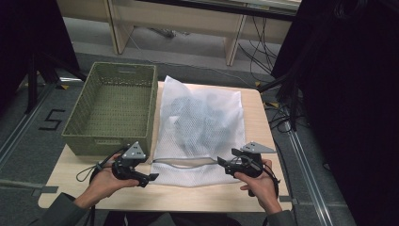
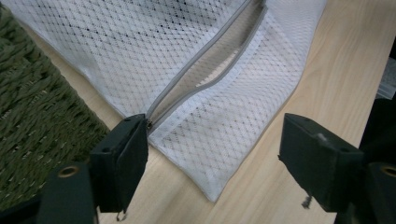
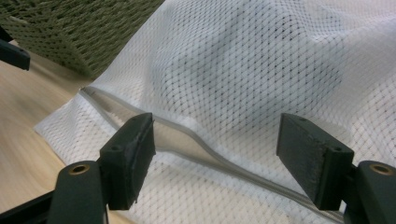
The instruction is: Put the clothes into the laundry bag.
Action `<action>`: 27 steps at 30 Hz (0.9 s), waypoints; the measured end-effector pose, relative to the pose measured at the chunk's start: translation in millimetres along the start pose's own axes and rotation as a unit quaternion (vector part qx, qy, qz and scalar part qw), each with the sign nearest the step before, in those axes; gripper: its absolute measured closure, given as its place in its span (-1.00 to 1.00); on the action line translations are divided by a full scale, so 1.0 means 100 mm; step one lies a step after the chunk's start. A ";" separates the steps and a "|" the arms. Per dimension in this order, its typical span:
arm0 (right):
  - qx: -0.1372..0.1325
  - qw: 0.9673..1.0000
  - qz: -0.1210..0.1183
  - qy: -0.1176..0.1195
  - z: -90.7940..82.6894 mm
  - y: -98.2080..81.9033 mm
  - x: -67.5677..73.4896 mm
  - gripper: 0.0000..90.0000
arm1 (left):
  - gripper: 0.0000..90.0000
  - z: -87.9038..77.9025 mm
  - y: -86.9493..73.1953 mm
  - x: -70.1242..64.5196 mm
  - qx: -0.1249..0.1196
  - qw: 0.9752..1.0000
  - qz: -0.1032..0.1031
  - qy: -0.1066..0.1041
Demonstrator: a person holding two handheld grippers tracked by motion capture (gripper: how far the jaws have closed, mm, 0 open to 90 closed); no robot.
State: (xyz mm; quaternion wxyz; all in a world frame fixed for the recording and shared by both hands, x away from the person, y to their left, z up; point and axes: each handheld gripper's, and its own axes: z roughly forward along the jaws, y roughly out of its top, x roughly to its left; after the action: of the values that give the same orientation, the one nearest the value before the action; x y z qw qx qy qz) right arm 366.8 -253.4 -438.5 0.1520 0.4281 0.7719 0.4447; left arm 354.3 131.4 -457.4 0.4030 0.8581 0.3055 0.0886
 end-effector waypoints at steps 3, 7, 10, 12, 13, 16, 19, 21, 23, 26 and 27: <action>-0.002 1.000 0.004 0.002 -0.03 -0.02 0.05 -0.36 | -0.59 -0.01 -0.01 -0.01 -0.007 1.000 0.002 -0.010; -0.007 1.000 -0.016 0.009 -0.03 -0.06 0.07 -0.36 | -0.65 -0.04 -0.03 -0.03 -0.011 1.000 0.010 -0.010; -0.004 1.000 -0.020 0.017 -0.05 -0.09 0.12 -0.37 | -0.67 -0.07 -0.05 -0.06 -0.017 1.000 0.003 -0.006; 0.007 1.000 -0.005 0.023 -0.09 -0.12 0.18 -0.37 | -0.67 -0.10 -0.06 -0.07 -0.010 1.000 0.014 -0.006; 0.006 0.999 -0.012 0.029 -0.09 -0.13 0.18 -0.37 | -0.67 -0.11 -0.07 -0.07 -0.011 1.000 0.013 -0.006; 0.009 1.000 -0.008 0.029 -0.13 -0.19 0.23 -0.37 | -0.67 -0.15 -0.09 -0.10 -0.013 1.000 0.023 -0.008; 0.020 0.999 -0.016 0.030 -0.16 -0.22 0.25 -0.37 | -0.67 -0.17 -0.12 -0.14 -0.010 1.000 0.023 -0.005; 0.030 0.999 -0.014 0.030 -0.19 -0.25 0.28 -0.38 | -0.67 -0.16 -0.15 -0.20 0.003 0.999 0.034 0.005; 0.027 0.999 -0.013 0.032 -0.19 -0.28 0.30 -0.38 | -0.66 -0.14 -0.16 -0.22 0.005 0.999 0.037 0.010; 0.030 0.999 -0.026 0.036 -0.24 -0.33 0.34 -0.38 | -0.66 -0.10 -0.17 -0.32 0.013 0.999 0.038 0.006; 0.037 0.998 -0.029 0.034 -0.25 -0.33 0.35 -0.38 | -0.66 -0.10 -0.17 -0.32 0.014 0.999 0.046 0.007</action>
State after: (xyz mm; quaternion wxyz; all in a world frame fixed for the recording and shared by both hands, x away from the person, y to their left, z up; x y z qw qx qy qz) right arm 313.0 -247.3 -446.6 0.1229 0.3955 0.8047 0.4254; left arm 317.0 126.7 -460.2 0.3839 0.8763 0.2697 0.1092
